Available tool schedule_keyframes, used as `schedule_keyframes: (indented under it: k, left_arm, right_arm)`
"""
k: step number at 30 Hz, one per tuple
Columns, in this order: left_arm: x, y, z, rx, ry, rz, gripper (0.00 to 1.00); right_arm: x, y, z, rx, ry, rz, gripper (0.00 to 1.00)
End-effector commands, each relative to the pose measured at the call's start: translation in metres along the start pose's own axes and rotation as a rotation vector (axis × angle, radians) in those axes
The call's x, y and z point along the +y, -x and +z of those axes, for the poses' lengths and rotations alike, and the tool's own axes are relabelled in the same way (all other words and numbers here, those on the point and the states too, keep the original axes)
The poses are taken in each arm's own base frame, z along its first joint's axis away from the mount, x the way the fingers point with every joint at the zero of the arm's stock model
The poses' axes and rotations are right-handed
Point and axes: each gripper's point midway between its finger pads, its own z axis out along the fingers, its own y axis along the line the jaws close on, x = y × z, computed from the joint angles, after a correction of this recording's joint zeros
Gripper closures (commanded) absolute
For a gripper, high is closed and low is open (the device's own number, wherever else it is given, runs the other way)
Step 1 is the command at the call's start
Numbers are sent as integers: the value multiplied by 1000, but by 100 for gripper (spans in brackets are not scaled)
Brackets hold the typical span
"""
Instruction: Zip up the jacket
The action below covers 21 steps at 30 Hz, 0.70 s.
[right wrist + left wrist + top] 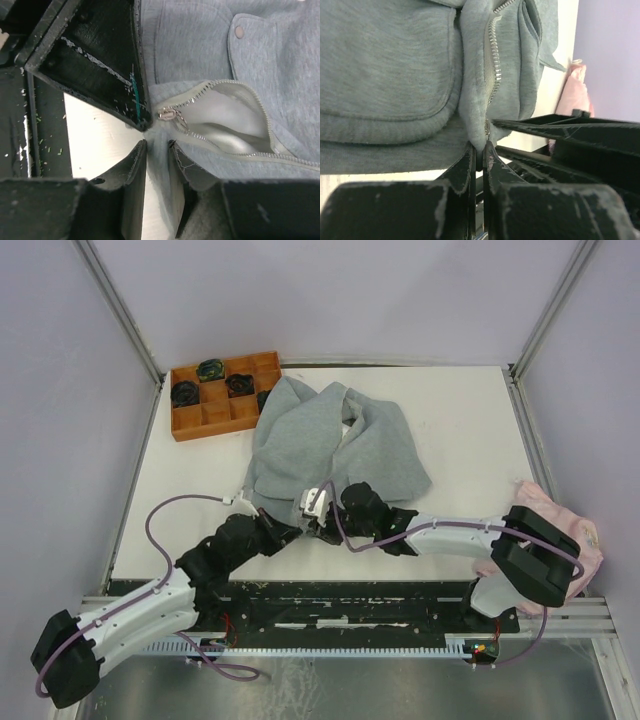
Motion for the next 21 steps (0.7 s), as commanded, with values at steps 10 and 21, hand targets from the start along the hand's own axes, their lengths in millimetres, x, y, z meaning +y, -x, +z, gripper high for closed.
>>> schedule_keyframes:
  k: [10, 21]
  left_arm:
    - [-25, 15, -9, 92, -6, 518, 97]
    - [-37, 11, -13, 101, -84, 524, 97]
  right_arm:
    - [-41, 53, -46, -159, 54, 25, 69]
    - [-46, 64, -16, -213, 121, -63, 73]
